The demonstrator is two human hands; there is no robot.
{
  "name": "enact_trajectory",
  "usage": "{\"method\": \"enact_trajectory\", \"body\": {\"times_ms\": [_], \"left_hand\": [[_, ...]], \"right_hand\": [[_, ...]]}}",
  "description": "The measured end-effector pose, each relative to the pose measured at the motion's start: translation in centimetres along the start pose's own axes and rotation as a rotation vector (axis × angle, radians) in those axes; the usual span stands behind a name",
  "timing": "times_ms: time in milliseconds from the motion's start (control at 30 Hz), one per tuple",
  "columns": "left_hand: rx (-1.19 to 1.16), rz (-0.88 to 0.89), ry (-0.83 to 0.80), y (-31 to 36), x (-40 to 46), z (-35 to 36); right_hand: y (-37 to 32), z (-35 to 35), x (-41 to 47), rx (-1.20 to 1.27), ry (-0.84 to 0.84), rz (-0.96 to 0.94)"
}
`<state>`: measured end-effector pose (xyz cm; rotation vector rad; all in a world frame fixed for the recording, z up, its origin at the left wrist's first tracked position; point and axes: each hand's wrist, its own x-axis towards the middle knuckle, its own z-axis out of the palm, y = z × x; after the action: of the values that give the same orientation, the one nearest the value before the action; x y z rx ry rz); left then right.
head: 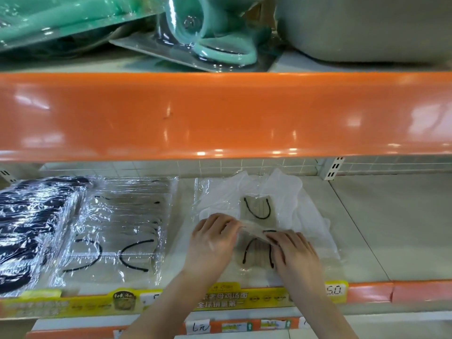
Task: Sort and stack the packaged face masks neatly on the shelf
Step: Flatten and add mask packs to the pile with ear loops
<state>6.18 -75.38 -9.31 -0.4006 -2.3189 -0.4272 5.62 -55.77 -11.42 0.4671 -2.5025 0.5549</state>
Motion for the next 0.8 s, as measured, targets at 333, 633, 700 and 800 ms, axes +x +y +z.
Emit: {"method": "enact_trajectory", "body": {"times_ms": [333,633,700,800], "left_hand": [[0.178,-0.007,-0.022,-4.3,-2.1,-5.0],[0.266,-0.072,0.090,-10.2,-4.8,-10.5],[0.280,-0.086,0.080,-11.6,-5.8,-11.4],[0.303,-0.086,0.085,-13.6,-7.4,-12.7]], "right_hand": [[-6.4,0.5,3.0,0.201,0.098,-0.169],[-12.9,2.9,4.2,0.318,0.034,-0.329],[-14.2,3.8,4.3,0.322,-0.010,-0.356],[-16.2,4.9,4.3,0.334,-0.072,-0.393]]}}
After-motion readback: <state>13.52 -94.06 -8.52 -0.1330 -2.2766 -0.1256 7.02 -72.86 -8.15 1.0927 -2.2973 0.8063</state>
